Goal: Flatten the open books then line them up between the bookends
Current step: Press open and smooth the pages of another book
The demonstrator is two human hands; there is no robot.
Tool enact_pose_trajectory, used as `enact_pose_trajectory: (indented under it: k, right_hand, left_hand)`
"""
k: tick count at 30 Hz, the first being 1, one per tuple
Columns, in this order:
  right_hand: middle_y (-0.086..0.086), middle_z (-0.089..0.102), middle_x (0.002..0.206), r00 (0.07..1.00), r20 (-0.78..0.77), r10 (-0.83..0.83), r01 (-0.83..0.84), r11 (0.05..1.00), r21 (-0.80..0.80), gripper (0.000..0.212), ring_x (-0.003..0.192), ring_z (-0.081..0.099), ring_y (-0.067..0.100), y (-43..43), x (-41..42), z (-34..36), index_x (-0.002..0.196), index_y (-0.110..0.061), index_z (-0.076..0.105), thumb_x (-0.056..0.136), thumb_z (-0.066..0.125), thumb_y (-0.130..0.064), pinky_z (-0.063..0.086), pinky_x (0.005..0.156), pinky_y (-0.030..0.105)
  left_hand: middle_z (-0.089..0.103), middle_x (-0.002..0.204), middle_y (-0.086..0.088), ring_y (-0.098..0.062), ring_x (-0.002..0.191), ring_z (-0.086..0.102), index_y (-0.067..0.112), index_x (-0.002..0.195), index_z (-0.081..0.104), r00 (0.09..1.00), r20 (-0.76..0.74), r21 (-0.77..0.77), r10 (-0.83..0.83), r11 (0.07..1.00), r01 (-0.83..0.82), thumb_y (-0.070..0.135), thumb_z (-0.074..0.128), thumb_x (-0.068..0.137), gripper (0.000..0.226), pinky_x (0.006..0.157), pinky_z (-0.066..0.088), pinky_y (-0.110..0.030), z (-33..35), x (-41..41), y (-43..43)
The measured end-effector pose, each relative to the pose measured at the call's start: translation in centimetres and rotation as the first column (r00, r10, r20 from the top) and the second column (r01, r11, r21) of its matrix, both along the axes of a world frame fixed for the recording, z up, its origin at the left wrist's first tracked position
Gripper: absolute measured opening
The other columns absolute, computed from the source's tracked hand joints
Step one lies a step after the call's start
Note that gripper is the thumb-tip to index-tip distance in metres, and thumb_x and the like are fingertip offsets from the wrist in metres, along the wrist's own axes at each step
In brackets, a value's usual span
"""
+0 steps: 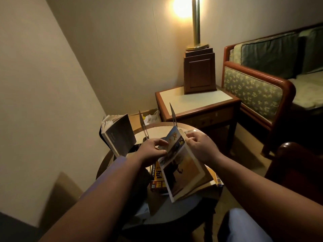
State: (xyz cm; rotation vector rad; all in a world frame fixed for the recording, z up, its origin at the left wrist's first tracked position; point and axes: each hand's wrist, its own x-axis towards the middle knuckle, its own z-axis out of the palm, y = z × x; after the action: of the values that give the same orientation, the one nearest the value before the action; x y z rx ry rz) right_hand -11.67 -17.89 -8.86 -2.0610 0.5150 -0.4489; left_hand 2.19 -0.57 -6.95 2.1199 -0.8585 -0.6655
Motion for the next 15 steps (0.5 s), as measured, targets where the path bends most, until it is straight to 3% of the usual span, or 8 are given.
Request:
enact_pose_trajectory:
  k: [3,6,7,9,12,15]
  right_hand:
    - [0.003,0.068,0.112,1.0,0.01,-0.025,0.025,0.999,-0.047,0.038,0.096,0.064,0.016,0.2,-0.1,-0.2,0.128,-0.014,0.06,0.101,0.05,-0.039,0.05,0.066,0.024]
    - [0.0,0.065,0.104,0.999,0.029,-0.019,0.017,0.998,0.067,0.039,0.093,0.065,0.017,-0.2,-0.2,-0.6,0.124,-0.013,0.059,0.104,0.041,-0.041,0.047,0.062,0.023]
    - [0.0,0.065,0.106,1.0,0.029,-0.011,0.008,0.996,0.091,0.038,0.091,0.065,0.016,-0.3,-0.3,-0.8,0.124,-0.013,0.058,0.103,0.044,-0.042,0.048,0.06,0.02]
    - [-0.003,0.062,0.112,0.999,-0.036,0.031,-0.032,0.999,-0.028,0.04,0.087,0.062,0.008,-0.5,-0.7,-1.4,0.13,-0.016,0.053,0.096,0.06,-0.037,0.047,0.059,0.012]
    - [0.004,0.057,0.13,0.98,-0.186,0.07,-0.118,0.958,-0.261,0.058,0.111,0.058,0.017,-0.8,-0.9,-2.5,0.142,-0.019,0.045,0.09,0.07,-0.025,0.051,0.085,0.022]
    - [0.003,0.049,0.14,0.966,-0.253,0.048,-0.128,0.942,-0.311,0.053,0.124,0.049,0.022,-1.2,-1.1,-3.1,0.14,-0.025,0.049,0.091,0.068,-0.03,0.045,0.095,0.032]
  left_hand:
    - [0.053,0.131,0.0,-0.019,0.115,0.056,0.025,0.122,0.063,0.989,0.139,0.168,-0.049,0.986,0.025,0.022,0.071,0.086,0.038,0.092,0.053,-0.035,-1.1,0.2,-0.3]
    - [0.047,0.13,-0.001,-0.02,0.117,0.049,0.027,0.123,0.064,0.961,0.261,0.247,-0.095,0.969,0.029,0.026,0.068,0.087,0.036,0.097,0.048,-0.035,-1.8,0.0,-0.9]
    - [0.047,0.129,-0.001,-0.02,0.116,0.048,0.029,0.122,0.064,0.954,0.286,0.26,-0.094,0.965,0.017,0.028,0.068,0.088,0.035,0.097,0.047,-0.035,-2.0,-0.2,-1.1]
    - [0.045,0.127,-0.001,-0.023,0.118,0.044,0.036,0.121,0.063,0.935,0.344,0.299,-0.084,0.954,-0.024,0.034,0.067,0.087,0.034,0.1,0.045,-0.039,-2.7,-0.4,-1.5]
    - [0.043,0.131,-0.003,-0.027,0.125,0.037,0.042,0.117,0.062,0.919,0.389,0.347,-0.061,0.934,-0.085,0.042,0.064,0.087,0.03,0.101,0.037,-0.042,-3.4,-0.6,-1.9]
    - [0.042,0.137,-0.006,-0.03,0.129,0.033,0.039,0.12,0.059,0.92,0.391,0.36,-0.039,0.926,-0.113,0.05,0.064,0.086,0.035,0.102,0.033,-0.043,-3.9,-0.7,-2.4]
